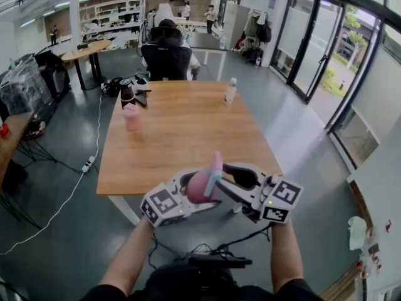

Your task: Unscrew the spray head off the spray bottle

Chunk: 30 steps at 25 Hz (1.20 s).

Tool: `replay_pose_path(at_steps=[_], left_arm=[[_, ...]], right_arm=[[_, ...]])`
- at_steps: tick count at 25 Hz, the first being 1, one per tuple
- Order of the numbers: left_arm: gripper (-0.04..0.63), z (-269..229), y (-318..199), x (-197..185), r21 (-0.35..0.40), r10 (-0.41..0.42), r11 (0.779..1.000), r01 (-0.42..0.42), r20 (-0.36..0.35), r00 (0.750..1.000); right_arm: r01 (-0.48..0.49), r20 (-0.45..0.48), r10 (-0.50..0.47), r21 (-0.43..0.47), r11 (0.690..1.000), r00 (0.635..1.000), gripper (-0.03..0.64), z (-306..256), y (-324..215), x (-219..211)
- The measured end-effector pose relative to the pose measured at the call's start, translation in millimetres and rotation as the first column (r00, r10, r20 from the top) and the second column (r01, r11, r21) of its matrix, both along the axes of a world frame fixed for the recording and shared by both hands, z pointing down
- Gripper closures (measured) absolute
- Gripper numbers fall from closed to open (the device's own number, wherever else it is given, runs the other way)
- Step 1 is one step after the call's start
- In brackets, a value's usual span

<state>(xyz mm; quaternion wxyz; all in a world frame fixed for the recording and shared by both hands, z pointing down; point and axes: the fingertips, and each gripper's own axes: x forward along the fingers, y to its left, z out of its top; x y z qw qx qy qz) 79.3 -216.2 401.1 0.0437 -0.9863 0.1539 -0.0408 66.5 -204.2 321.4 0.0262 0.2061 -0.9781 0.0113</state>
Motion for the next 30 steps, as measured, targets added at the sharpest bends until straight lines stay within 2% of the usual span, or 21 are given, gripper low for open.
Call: replay_pose_path(at_steps=[3, 5, 8, 9, 11, 18, 23, 30], left_arm=[[0.163, -1.5, -15.3, -4.1, 0.005, -0.103, 0.995, 0.103, -0.008, 0.995], [0.163, 1.2, -26.9, -7.9, 0.005, -0.18, 0.984, 0.18, 0.001, 0.984], [0.163, 5.5, -40.0, -14.0, -0.011, -0.264, 0.964, 0.264, 0.007, 0.964], [0.163, 6.3, -43.2, -15.2, -0.018, -0.284, 0.959, 0.284, 0.005, 0.959], [0.163, 7.2, -47.9, -15.9, -0.026, -0.316, 0.948, 0.316, 0.007, 0.949], [0.163, 6.0, -53.9, -16.4, -0.028, -0.358, 0.933, 0.358, 0.009, 0.934], [0.163, 3.6, -53.4, -25.3, -0.033, -0.364, 0.931, 0.364, -0.013, 0.931], [0.163, -3.2, -47.3, -23.1, -0.011, -0.346, 0.938, 0.346, -0.046, 0.937]], right_arm=[[-0.076, 0.025, 0.075, 0.005, 0.997, 0.997, 0.46, -7.7, -6.1, 11.2], [-0.111, 0.048, 0.11, 0.014, 0.994, 0.993, 0.46, -16.7, -4.4, 15.5], [-0.093, 0.053, 0.09, 0.046, 0.995, 0.995, 0.474, -31.9, 12.8, 5.4], [-0.078, 0.042, 0.075, 0.058, 0.995, 0.996, 0.499, -35.5, 19.7, -1.0], [-0.056, 0.013, 0.055, 0.064, 0.996, 0.998, 0.503, -38.7, 29.9, -15.3], [-0.137, -0.093, 0.134, -0.016, 0.99, 0.987, 0.514, -22.1, 18.1, -41.6], [-0.207, -0.127, 0.205, -0.004, 0.978, 0.971, 0.514, -20.5, 9.6, -33.3], [-0.283, -0.169, 0.282, 0.02, 0.959, 0.944, 0.514, -16.1, -1.8, -28.4]])
